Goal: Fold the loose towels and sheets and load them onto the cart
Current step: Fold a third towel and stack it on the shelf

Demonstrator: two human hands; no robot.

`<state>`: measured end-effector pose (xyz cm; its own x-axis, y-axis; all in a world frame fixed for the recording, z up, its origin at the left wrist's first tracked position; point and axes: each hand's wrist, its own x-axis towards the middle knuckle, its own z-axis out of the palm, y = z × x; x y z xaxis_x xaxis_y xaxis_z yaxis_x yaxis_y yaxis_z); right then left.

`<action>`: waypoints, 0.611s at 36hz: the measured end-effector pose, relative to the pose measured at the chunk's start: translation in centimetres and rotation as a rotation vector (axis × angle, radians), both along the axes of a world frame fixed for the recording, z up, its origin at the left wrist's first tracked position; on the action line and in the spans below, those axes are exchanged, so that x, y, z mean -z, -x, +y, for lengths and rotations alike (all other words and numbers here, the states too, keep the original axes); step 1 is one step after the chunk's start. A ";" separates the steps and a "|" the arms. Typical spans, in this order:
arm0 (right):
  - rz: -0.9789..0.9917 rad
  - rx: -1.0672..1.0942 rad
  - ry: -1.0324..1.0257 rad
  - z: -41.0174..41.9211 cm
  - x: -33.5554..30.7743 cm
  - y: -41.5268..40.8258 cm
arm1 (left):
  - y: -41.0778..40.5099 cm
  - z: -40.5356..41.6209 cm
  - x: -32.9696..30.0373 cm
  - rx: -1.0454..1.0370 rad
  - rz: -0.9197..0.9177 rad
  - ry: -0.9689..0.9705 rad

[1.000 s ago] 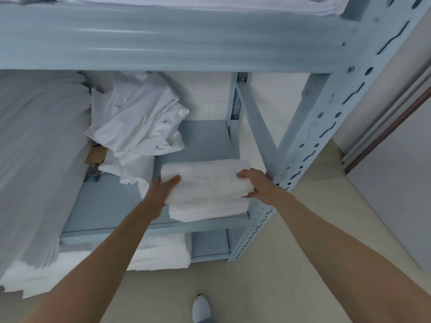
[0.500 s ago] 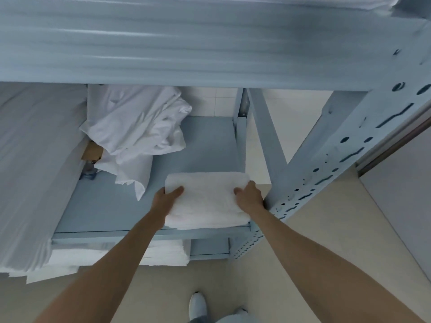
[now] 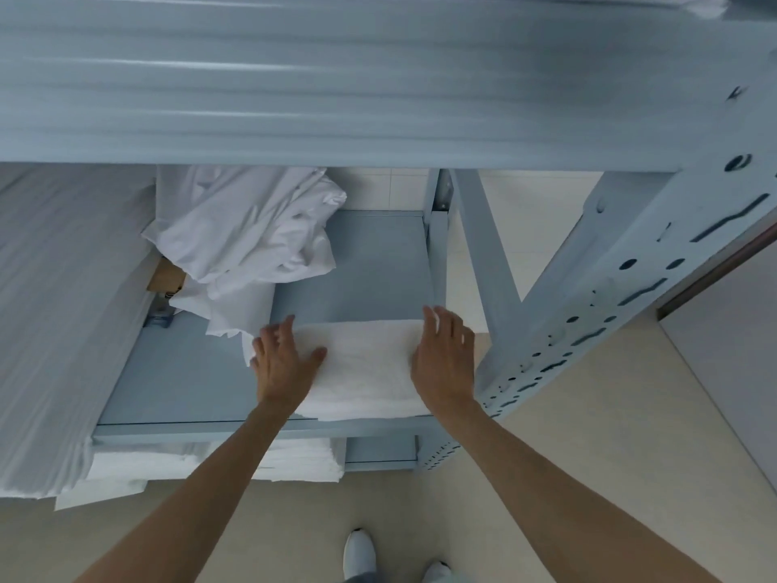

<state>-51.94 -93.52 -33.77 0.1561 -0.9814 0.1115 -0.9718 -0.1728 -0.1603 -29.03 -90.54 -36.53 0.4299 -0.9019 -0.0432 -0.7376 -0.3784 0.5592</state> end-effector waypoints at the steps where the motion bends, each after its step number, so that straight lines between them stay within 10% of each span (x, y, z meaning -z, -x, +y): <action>1: -0.012 -0.065 0.073 -0.1 -0.2 -0.3 | 0.1 -0.1 -0.3 0.085 -0.127 0.093; 8: 0.052 -0.167 -0.126 0.6 2.4 -2.3 | 2.6 -0.6 1.5 0.507 -0.307 -0.035; 22: 0.012 -0.168 -0.131 1.0 5.7 -0.8 | 3.6 0.7 3.6 0.502 -0.351 -0.085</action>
<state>-51.11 -92.52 -39.51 0.3193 -0.9475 -0.0187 -0.9331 -0.3109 -0.1807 -32.65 -89.81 -40.18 -0.0440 -0.9974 -0.0572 -0.9718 0.0295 0.2339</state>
